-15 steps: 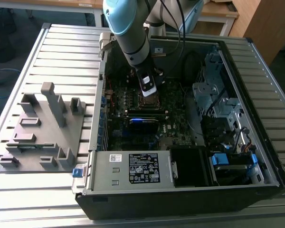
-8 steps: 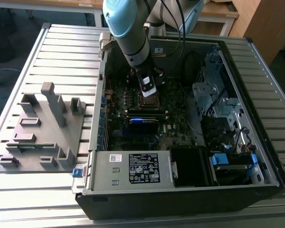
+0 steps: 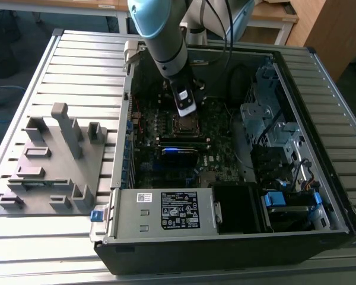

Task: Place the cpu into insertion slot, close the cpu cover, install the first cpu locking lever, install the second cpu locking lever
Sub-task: 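Install the first cpu locking lever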

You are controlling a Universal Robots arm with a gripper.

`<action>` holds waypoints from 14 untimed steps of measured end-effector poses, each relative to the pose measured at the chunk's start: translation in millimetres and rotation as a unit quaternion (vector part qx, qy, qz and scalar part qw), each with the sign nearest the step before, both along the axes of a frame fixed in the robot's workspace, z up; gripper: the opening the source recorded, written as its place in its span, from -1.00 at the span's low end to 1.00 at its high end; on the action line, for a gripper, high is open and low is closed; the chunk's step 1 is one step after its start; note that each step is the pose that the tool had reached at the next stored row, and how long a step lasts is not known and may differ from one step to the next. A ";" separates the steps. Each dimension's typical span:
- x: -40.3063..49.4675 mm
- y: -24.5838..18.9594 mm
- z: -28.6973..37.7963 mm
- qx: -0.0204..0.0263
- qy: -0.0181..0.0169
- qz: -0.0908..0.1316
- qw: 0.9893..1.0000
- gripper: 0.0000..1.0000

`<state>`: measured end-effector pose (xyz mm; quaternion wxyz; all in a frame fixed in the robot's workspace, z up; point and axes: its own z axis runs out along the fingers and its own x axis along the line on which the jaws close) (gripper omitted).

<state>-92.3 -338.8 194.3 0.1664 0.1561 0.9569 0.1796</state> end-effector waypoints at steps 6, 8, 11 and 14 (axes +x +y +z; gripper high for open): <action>0.0 0.0 17.1 0.000 0.000 0.000 1.000 -0.80; 0.0 0.0 18.9 0.000 0.000 0.000 1.000 -0.80; 0.0 0.0 19.0 0.000 0.000 0.000 1.000 -0.80; 0.0 0.0 19.0 0.000 0.000 -0.001 1.000 -0.80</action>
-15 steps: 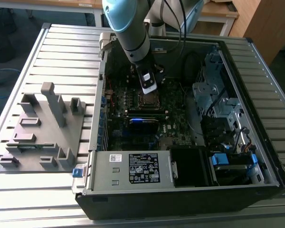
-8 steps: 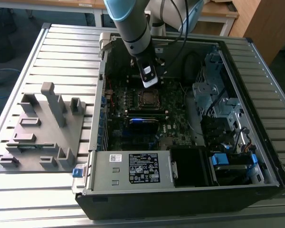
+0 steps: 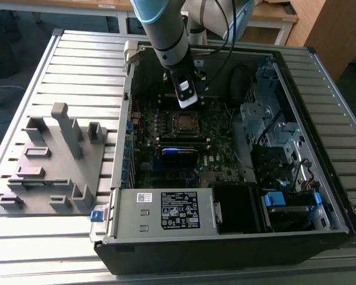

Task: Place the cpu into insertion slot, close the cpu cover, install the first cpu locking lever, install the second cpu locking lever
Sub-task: 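Install the first cpu locking lever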

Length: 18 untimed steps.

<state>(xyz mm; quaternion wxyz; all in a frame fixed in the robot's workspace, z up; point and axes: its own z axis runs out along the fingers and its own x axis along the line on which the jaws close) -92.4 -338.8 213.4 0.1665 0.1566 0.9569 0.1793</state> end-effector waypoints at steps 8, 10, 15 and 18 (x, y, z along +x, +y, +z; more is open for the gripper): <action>0.0 2.8 -0.8 -0.047 0.006 0.000 0.999 -0.80; 0.0 3.5 -1.0 -0.062 0.011 0.000 0.998 -0.80; 0.3 4.3 -1.2 -0.094 0.034 0.001 0.995 -0.80; 0.6 4.4 -1.3 -0.108 0.053 0.003 0.993 -0.80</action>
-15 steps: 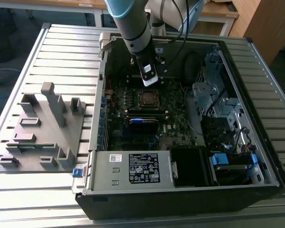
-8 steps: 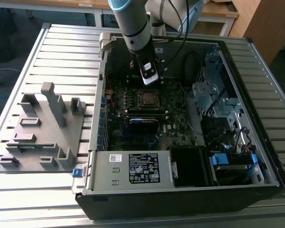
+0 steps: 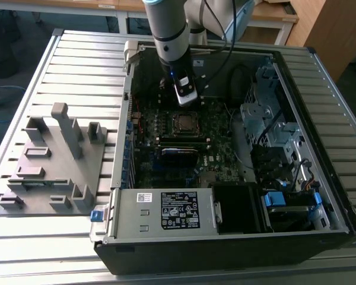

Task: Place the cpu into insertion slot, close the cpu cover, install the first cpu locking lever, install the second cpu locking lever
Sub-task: 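Install the first cpu locking lever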

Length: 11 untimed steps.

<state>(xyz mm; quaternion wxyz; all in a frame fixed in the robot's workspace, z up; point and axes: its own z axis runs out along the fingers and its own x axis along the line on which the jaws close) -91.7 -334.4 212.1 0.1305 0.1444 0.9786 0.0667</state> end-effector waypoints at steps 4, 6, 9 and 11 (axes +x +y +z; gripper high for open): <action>0.5 0.1 -0.2 -0.016 0.028 0.000 0.999 -0.80; 0.5 0.0 -0.4 -0.018 0.032 0.000 0.999 -0.80; 0.5 0.0 -0.3 -0.018 0.032 0.000 0.999 -0.80; 0.5 0.0 -0.3 -0.018 0.032 0.000 0.999 -0.80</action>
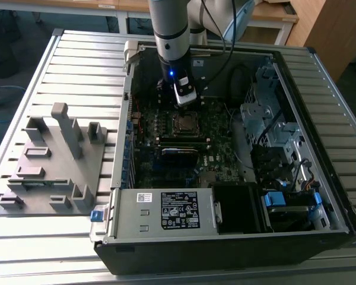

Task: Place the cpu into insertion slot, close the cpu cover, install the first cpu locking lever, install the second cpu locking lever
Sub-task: 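Install the first cpu locking lever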

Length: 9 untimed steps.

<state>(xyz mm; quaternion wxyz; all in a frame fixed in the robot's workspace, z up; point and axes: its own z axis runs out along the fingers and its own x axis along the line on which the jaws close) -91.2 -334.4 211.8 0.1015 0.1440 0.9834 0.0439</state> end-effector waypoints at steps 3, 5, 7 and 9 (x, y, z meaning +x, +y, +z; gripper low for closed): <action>0.0 0.0 0.5 0.000 0.000 0.000 1.000 -0.80; 0.0 0.0 3.1 -0.001 0.000 0.000 1.000 -0.80; 0.0 0.0 5.4 -0.001 0.000 0.000 1.000 -0.80; 0.1 0.1 6.6 -0.003 0.001 0.000 1.000 -0.80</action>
